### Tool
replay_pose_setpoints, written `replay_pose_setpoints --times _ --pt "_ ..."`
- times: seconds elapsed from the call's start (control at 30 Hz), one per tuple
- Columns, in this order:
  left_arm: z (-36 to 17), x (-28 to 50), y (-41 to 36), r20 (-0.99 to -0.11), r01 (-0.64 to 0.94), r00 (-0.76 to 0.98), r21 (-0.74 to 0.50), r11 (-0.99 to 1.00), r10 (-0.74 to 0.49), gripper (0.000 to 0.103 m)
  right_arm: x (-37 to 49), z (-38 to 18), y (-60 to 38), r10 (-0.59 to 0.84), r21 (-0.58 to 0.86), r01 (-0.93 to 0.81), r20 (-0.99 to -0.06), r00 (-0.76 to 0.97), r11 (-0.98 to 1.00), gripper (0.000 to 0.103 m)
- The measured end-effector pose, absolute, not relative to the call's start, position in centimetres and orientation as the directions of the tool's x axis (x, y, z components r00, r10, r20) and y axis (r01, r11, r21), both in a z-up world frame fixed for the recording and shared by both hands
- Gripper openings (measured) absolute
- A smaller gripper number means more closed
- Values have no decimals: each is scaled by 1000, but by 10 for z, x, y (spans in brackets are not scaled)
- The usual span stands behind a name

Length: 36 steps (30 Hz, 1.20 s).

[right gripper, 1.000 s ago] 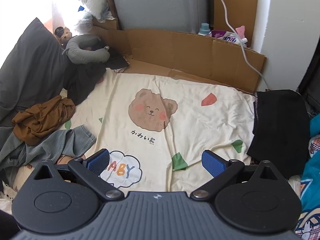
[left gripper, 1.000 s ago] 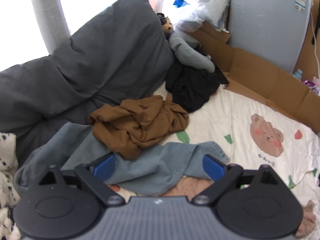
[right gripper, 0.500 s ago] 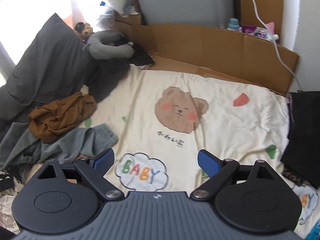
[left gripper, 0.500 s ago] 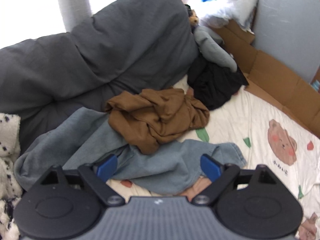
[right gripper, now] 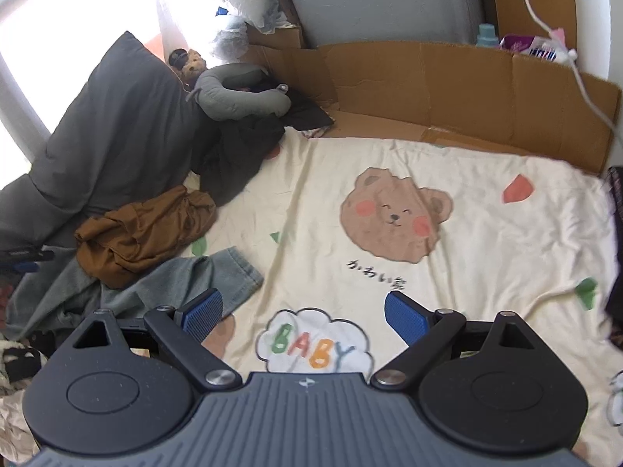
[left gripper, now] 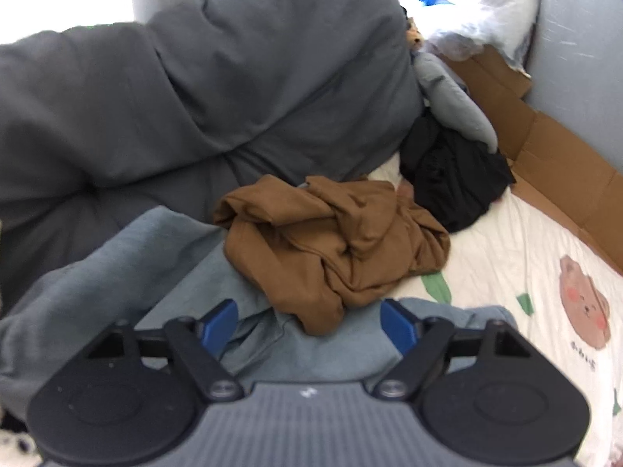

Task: Fold clothes
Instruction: 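Reach the left gripper to the brown t-shirt and close on it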

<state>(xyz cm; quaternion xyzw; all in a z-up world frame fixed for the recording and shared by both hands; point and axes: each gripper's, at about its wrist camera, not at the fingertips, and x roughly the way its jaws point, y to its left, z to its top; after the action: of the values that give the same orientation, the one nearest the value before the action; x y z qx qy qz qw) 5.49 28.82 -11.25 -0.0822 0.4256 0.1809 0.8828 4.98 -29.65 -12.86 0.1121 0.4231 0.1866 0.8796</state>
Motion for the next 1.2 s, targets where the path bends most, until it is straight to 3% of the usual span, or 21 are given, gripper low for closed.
replay_pose_setpoints --times 0.13,0.3,0.47,0.8,0.9,0.97,1.2 --pt "-142 71 305 -788 -397 569 -12 918 236 80 48 -149 -289 439 374 -235 -701 562 897 85" --pt "-172 86 324 -803 -437 561 -82 896 200 76 46 -164 -285 456 403 -224 -690 563 887 84" --pt "-199 96 336 -827 -478 528 -102 872 193 65 46 -173 -286 455 431 -185 -691 562 883 84" --pt "-228 110 350 -871 -543 457 -113 832 180 63 34 -174 -289 448 440 -163 -686 574 883 84" --pt "-232 116 354 -880 -552 445 -127 824 163 46 29 -171 -293 430 428 -150 -692 580 891 84" --pt "-236 119 356 -892 -555 432 -151 818 129 18 28 -168 -296 411 417 -132 -702 582 899 84" --pt "-227 123 343 -892 -529 438 -160 833 107 8 33 -150 -309 385 404 -108 -709 591 909 84"
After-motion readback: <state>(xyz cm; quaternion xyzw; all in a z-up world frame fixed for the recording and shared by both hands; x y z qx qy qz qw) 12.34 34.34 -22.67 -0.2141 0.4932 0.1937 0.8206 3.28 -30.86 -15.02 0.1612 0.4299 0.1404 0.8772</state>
